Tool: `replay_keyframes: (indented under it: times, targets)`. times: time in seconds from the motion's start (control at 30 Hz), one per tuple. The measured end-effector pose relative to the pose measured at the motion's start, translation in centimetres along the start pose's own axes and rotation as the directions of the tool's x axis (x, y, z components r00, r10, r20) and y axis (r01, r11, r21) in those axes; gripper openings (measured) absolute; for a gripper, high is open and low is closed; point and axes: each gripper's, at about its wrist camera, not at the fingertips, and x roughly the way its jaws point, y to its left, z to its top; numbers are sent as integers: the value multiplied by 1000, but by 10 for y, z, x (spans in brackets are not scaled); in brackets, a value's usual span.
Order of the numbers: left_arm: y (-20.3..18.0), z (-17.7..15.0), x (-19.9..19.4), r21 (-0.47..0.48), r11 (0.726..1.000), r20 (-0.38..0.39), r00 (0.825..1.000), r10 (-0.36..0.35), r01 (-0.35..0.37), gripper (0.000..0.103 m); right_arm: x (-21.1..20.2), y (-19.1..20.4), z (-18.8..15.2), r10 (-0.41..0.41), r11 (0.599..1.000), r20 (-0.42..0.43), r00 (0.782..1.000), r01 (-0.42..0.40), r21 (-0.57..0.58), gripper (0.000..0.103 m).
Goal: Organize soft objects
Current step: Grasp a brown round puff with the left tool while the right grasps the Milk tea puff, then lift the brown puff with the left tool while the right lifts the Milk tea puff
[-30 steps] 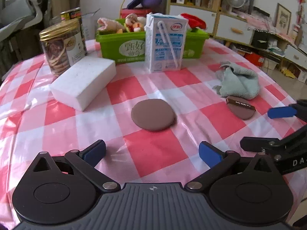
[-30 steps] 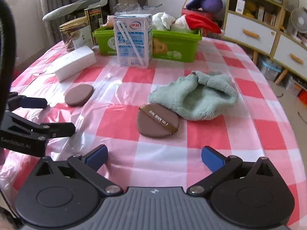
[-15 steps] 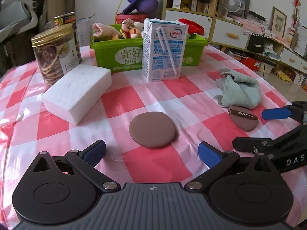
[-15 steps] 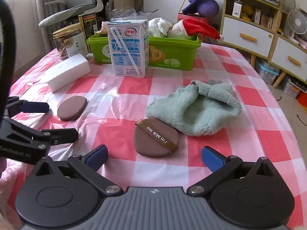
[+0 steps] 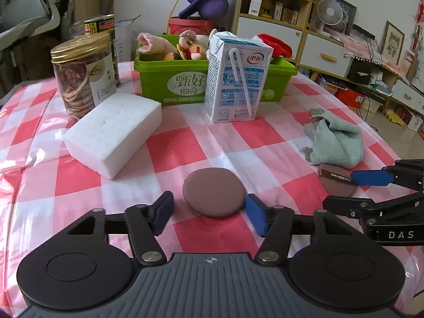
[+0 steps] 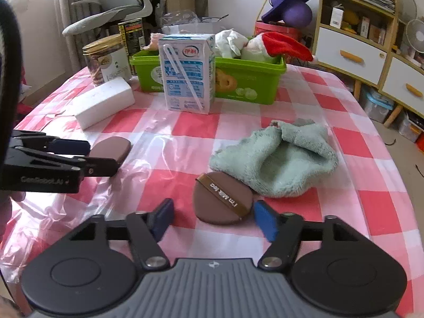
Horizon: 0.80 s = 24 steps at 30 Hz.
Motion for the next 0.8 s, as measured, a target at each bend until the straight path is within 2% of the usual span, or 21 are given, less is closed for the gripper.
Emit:
replay_keyframes:
  times: [0.07,0.13,0.33,0.5,0.57,0.63,0.67,0.8]
  targets:
    - [0,1,0,0,1000,-2,1000,-4,4,53,0,1,1,7,1000,-2,1000,-7,-4,32]
    - [0,1,0,1,1000,-5,1000,-9,9,51,-1,1,2,15,1000,-2,1000,-15,-11,22]
    - [-1,3,-2,-3,1000,-11,1000,-21,21,49,-2,1,5,40,999,-9,999,-40,-4,14]
    - [-2,4,-4,-2,1000,-14,1000,-27,27,49,-5,4,6,79,997,-15,997,-79,2,14]
    - [-3,2,-2,5,1000,-20,1000,-19,20,49,-3,5,6,85,996,-23,996,-85,8,20]
    - [-5,2,-2,15,1000,-17,1000,-15,15,51,-1,8,5,70,997,-19,997,-70,-5,36]
    - [-6,2,-2,18,1000,-16,1000,-13,13,51,1,10,5,56,998,-18,998,-57,-14,39]
    - [-8,2,1,20,1000,-13,1000,-4,4,53,7,13,8,32,999,-11,999,-32,-12,43]
